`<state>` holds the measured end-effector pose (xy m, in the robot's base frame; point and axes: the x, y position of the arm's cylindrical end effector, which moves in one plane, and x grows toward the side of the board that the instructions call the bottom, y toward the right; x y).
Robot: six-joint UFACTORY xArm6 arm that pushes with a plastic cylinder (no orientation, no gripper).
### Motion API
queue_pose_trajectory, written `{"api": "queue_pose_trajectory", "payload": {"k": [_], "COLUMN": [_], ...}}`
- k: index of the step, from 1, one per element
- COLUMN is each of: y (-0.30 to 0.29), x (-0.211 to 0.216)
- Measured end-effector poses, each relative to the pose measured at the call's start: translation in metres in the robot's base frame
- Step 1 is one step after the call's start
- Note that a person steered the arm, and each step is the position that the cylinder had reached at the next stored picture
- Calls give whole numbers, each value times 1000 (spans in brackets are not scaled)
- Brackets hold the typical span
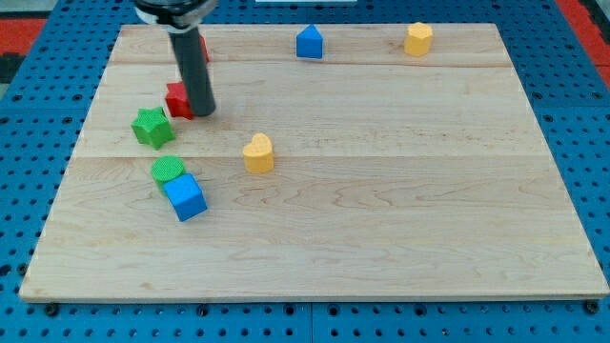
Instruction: Place the red star left to the green star
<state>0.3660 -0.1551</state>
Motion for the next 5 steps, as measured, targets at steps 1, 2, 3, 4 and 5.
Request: {"api": "queue_pose_trajectory", "payload": {"k": [1,2,3,4,5], "y": [-30,22,13,-27,-73], "x": [-15,-27,-55,-70,-46]}}
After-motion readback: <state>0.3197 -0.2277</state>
